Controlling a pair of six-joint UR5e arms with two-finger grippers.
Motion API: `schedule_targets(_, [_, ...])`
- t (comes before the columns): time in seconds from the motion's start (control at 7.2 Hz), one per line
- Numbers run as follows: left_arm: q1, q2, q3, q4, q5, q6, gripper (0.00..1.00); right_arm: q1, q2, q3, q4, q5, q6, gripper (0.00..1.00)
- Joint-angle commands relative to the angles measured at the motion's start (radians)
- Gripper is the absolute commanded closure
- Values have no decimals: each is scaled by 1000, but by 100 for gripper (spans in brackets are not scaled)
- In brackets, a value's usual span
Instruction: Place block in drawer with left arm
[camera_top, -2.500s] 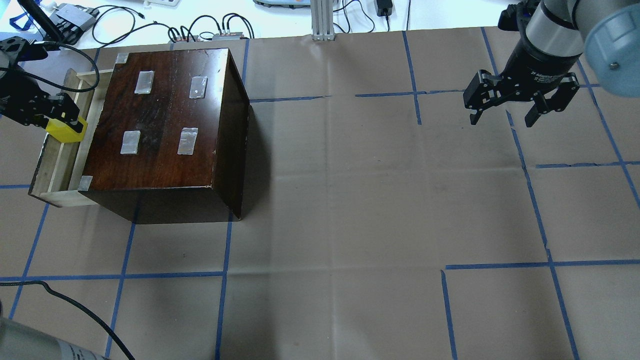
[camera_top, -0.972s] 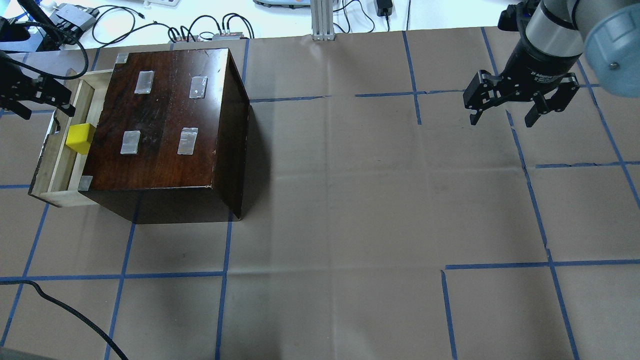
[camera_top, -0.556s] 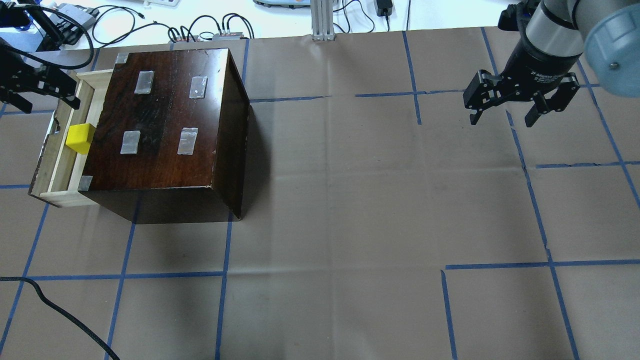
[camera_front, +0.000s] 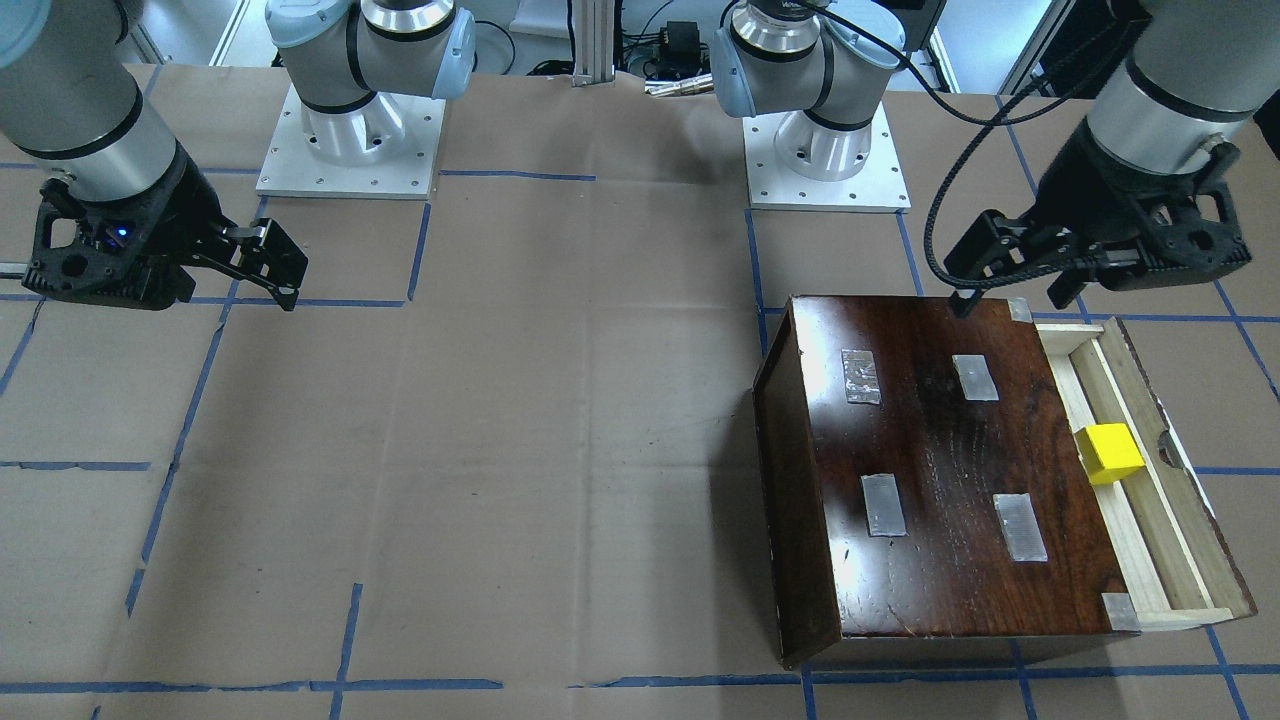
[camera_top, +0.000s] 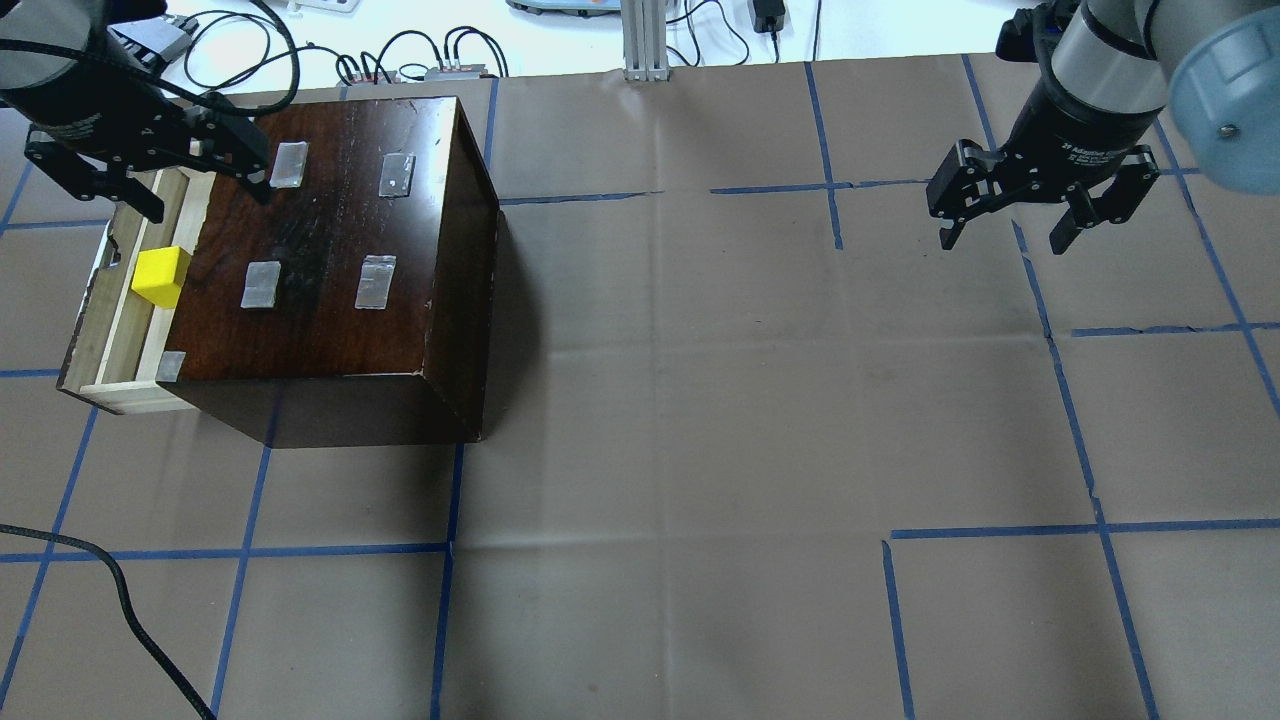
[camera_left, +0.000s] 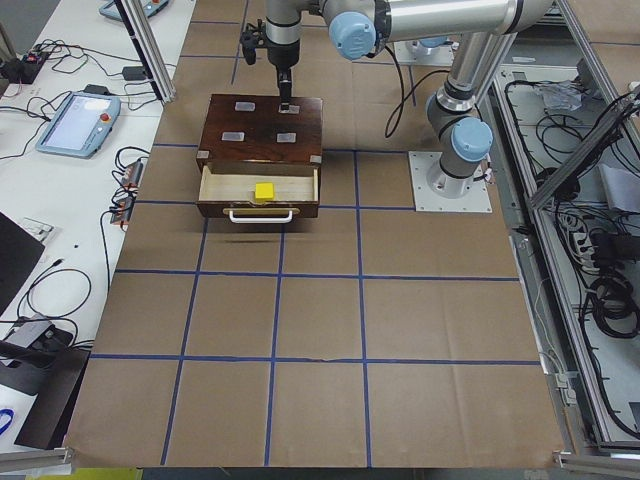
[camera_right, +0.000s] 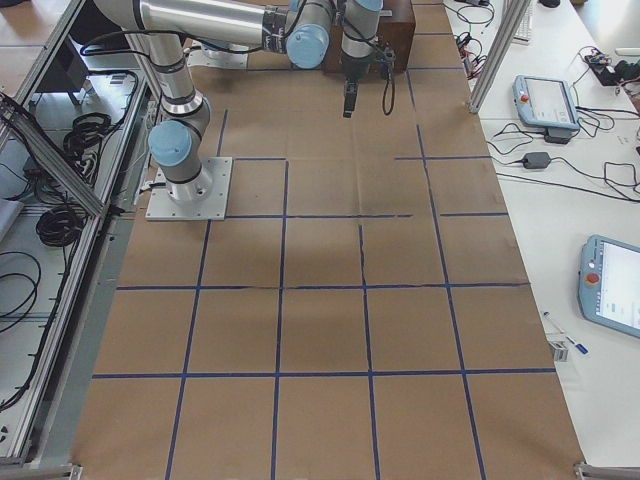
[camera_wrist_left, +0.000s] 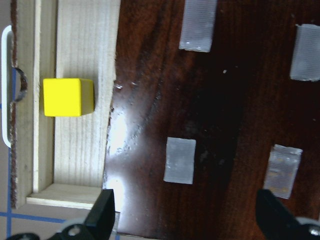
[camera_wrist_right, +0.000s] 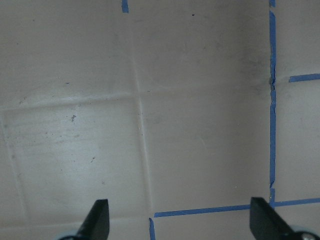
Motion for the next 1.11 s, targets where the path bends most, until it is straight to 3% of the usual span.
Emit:
schedule_targets(0.0, [-108,-2,-2,-3,-2,-107,1,0,0,-1,-1,0,0,0])
schedule_targets(0.42, [-188,-22,-9,-6,4,-160,1,0,0,1,-1,0,0,0])
schedule_targets(0.97, [-189,-7,-43,6,6,-149,1,0,0,1,-1,0,0,0])
